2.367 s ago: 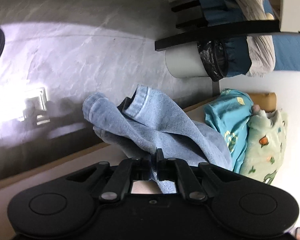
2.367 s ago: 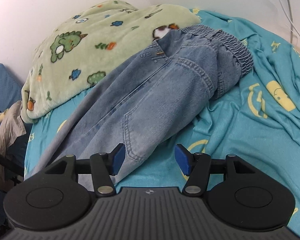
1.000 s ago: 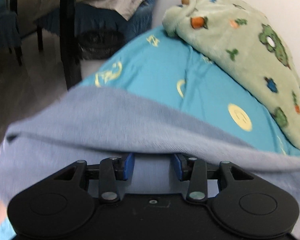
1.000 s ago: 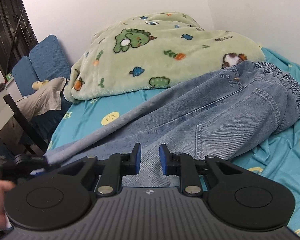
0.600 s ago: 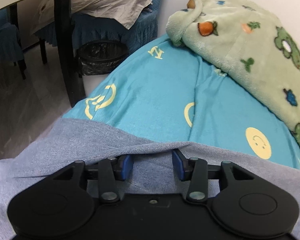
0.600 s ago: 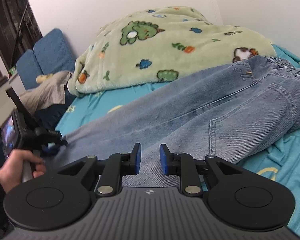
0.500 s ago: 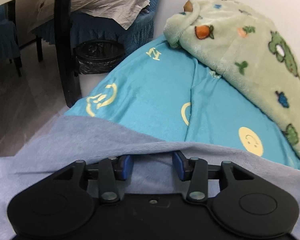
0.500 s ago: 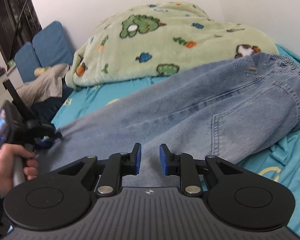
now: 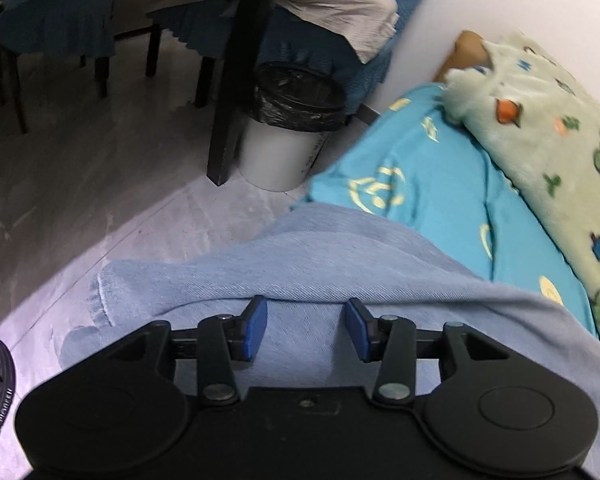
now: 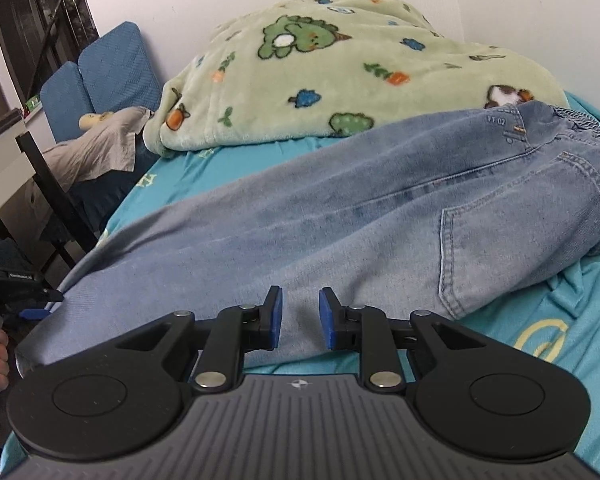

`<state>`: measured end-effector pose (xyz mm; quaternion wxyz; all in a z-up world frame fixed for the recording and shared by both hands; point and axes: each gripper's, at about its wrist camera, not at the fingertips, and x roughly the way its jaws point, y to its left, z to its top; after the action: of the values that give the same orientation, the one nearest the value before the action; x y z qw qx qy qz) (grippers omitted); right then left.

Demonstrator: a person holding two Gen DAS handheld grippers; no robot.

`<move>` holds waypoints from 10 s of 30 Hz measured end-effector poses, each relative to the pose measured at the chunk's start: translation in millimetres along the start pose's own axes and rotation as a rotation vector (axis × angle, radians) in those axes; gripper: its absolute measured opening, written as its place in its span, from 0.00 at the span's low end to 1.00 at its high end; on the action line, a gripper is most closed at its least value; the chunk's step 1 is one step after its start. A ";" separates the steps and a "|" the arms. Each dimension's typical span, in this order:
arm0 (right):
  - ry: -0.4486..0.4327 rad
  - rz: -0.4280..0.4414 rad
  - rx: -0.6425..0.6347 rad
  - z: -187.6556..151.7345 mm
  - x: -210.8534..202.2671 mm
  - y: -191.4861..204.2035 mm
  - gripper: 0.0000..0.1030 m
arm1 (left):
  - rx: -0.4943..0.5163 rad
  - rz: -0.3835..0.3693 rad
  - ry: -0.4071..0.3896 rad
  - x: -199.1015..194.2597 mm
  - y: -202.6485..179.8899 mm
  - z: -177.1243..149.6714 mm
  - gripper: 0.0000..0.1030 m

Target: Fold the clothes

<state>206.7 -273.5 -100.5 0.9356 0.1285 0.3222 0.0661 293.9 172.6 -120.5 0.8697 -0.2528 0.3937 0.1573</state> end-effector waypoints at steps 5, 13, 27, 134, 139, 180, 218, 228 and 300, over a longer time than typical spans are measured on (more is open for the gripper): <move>0.030 -0.016 -0.024 -7.8 7.5 3.1 0.22 | 0.014 0.001 -0.064 14.5 3.0 7.5 0.42; 0.063 0.005 -0.055 -16.7 22.7 17.2 0.22 | -0.024 -0.028 -0.110 38.8 7.0 33.9 0.42; 0.064 0.025 -0.080 -18.5 24.9 24.9 0.22 | 0.047 -0.155 -0.085 -9.8 13.7 16.6 0.42; -0.182 -0.024 0.187 34.7 -58.9 -42.7 0.40 | 0.241 -0.097 -0.420 -134.6 -150.8 -9.5 0.05; -0.204 -0.026 0.241 38.4 -67.0 -57.9 0.40 | 0.371 -0.164 -0.378 -124.5 -198.2 -56.8 0.05; -0.204 0.133 0.237 32.7 -22.3 -54.1 0.43 | 0.623 -0.248 -0.118 -126.7 -143.1 -179.4 0.56; -0.141 0.020 0.322 12.8 32.5 -59.9 0.15 | 0.515 -0.060 -0.272 -83.2 -125.6 -152.0 0.56; -0.105 0.065 0.462 28.2 -19.9 -97.7 0.57 | 0.546 -0.045 -0.252 -73.6 -125.8 -157.5 0.56; -0.478 0.148 -0.354 60.5 9.0 71.4 0.23 | 0.224 -0.329 -0.348 -162.3 -92.2 -80.4 0.57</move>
<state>248.4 -215.1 -39.6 0.9853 -0.0017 0.0663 0.1572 184.9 39.3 -12.5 0.9607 -0.1846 0.2070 0.0105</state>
